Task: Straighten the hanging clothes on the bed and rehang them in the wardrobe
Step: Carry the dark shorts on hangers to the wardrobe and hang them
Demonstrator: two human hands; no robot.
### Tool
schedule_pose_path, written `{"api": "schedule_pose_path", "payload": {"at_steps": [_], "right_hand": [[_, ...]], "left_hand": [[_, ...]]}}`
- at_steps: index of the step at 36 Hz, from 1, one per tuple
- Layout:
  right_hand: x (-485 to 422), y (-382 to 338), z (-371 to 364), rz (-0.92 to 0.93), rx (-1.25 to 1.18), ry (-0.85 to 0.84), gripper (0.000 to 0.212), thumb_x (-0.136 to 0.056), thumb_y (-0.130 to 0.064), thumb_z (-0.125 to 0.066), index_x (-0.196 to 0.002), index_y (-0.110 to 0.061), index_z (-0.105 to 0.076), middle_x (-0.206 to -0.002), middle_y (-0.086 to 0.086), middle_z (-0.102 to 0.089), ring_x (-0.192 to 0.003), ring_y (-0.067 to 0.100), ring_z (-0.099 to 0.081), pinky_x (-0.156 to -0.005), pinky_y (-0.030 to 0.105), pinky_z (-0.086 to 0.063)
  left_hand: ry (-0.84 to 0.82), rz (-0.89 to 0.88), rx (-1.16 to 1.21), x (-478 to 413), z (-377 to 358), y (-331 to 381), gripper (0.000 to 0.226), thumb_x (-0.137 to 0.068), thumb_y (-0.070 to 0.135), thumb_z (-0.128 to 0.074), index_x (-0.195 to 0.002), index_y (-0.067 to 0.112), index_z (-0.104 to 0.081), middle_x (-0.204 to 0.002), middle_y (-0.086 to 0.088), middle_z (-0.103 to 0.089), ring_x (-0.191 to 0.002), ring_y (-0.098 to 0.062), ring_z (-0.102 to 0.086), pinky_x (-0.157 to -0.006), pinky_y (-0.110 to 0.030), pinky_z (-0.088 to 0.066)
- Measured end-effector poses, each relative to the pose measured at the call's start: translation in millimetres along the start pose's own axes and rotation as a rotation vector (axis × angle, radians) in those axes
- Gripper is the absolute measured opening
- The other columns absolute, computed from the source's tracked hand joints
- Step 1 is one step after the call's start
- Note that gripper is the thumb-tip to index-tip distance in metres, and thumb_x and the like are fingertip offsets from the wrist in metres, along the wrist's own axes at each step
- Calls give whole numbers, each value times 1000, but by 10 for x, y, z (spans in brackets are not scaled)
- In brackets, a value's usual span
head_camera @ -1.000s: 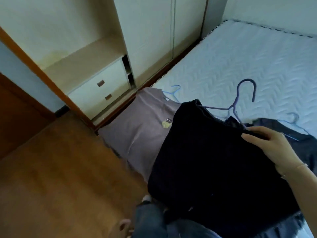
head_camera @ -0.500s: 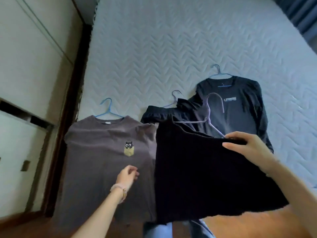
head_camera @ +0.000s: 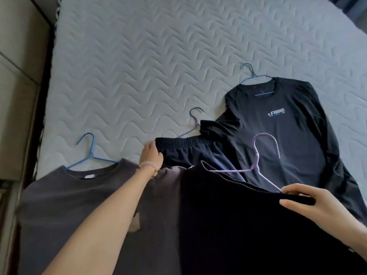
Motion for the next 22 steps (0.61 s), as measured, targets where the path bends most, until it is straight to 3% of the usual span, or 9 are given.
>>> {"api": "schedule_pose_path", "payload": {"at_steps": [3,7,9,11,12,14,16,19,22], "right_hand": [[-36,145,-30,-37,-15,31,27,-54,-44,-75,-81,-42,-70,-78,-12,-74,-71,-5,-66,-68,0,-44],[17,240,-63,-46,-56,23,66,-37,-83,-66,-86,-40,-71,-75,-13,-73,-69,-5,-66,-68,1,-45],[36,254,-59,-43,-51,37,52,-45,-72,-72,-85,-39,-72,-74,-9,-73,-66,-4,-65,-66,3,-45],[63,230,-77,-51,-66,5,27,-57,-41,-78,-83,-37,-72,-74,-3,-73,-63,-3,-64,-66,5,-46],[81,225,-78,-53,-72,-5,26,-57,-34,-77,-83,-36,-72,-75,0,-73,-63,-2,-64,-66,7,-46],[136,216,-60,-61,-90,-13,33,-52,-41,-74,-84,-33,-73,-77,3,-74,-64,0,-65,-66,8,-47],[191,202,-35,-77,-93,-20,47,-49,-59,-75,-87,-31,-73,-77,4,-74,-65,2,-66,-67,10,-47],[252,236,-13,-87,-103,-26,75,-35,-81,-70,-90,-29,-73,-76,4,-73,-64,2,-63,-66,12,-46],[284,190,14,-88,-113,-1,52,-45,-62,-72,-86,-30,-73,-75,5,-73,-64,2,-63,-66,10,-46]], "left_hand": [[-35,68,35,-243,-106,-91,44,-90,13,-48,-132,1,-41,-140,-21,-40,-126,-37,-44,-107,-41,-36],[-45,150,101,-444,-187,-217,49,-85,24,-58,-126,-1,-47,-129,-22,-53,-119,-36,-50,-101,-41,-42],[-61,169,173,-465,-202,-197,51,-83,30,-62,-122,0,-49,-125,-20,-58,-114,-35,-55,-97,-42,-45],[-36,165,203,-466,-174,-127,56,-81,33,-66,-122,0,-47,-125,-19,-57,-114,-35,-55,-96,-42,-44],[-17,157,207,-469,-147,-80,59,-81,34,-67,-124,0,-45,-127,-19,-55,-116,-35,-53,-97,-42,-43],[-15,142,213,-473,-96,21,66,-80,38,-67,-130,3,-41,-133,-17,-51,-121,-34,-49,-101,-42,-41],[-33,112,202,-494,-53,130,67,-78,42,-68,-130,7,-43,-133,-14,-52,-121,-33,-49,-100,-39,-40],[-63,20,156,-499,18,333,43,-77,39,-69,-108,12,-58,-113,-6,-60,-110,-27,-54,-91,-32,-41],[-186,-74,108,-415,9,540,16,-81,28,-66,-89,15,-67,-92,-1,-60,-96,-22,-58,-78,-23,-38]]}}
Point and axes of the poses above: each hand's wrist, its own x-axis away from the middle knuckle, its own z-axis out of the back of the hand, y = z × x, the point moved 6 cm from there along -x, towards the middle knuckle
